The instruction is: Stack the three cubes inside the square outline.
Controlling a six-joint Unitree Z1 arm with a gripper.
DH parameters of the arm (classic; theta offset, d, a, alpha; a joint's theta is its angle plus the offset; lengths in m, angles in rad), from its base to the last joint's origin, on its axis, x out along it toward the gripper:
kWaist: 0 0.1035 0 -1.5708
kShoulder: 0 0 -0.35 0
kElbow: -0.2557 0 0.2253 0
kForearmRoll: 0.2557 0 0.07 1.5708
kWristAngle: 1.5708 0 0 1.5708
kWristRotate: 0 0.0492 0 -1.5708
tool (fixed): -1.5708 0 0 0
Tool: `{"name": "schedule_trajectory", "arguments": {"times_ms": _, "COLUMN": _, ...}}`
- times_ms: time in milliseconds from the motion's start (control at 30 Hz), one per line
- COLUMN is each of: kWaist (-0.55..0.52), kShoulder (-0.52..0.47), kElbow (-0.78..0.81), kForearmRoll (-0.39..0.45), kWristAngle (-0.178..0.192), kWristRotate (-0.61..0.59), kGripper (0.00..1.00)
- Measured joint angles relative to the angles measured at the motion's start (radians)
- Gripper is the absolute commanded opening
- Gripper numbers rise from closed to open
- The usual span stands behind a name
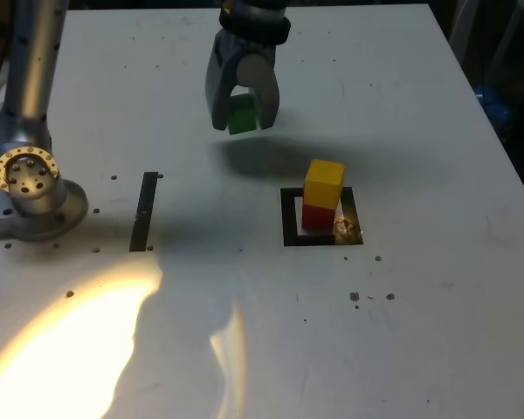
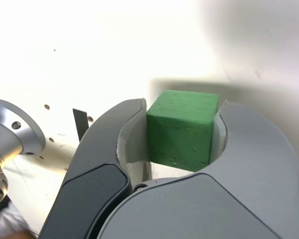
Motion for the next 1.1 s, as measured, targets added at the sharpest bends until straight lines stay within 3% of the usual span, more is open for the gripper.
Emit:
{"name": "schedule_trajectory", "arguments": {"times_ms": 267, "kWaist": -0.172, "kShoulder": -0.032, "kElbow": -0.188, "kForearmRoll": 0.162, "kWristAngle": 0.014, "kWristRotate": 0.025, "kGripper": 0.24}}
{"name": "schedule_trajectory", "arguments": {"times_ms": 500, "kWaist": -0.273, "kShoulder": -0.025, "kElbow": -0.332, "kForearmRoll": 0.249, "kWristAngle": 0.03, "kWristRotate": 0.025, "kGripper": 0.24}}
{"name": "schedule_trajectory", "arguments": {"times_ms": 1100, "kWaist": -0.472, "kShoulder": 0.042, "kElbow": -0.447, "kForearmRoll": 0.28, "kWristAngle": 0.024, "kWristRotate": -0.017, "kGripper": 0.24}}
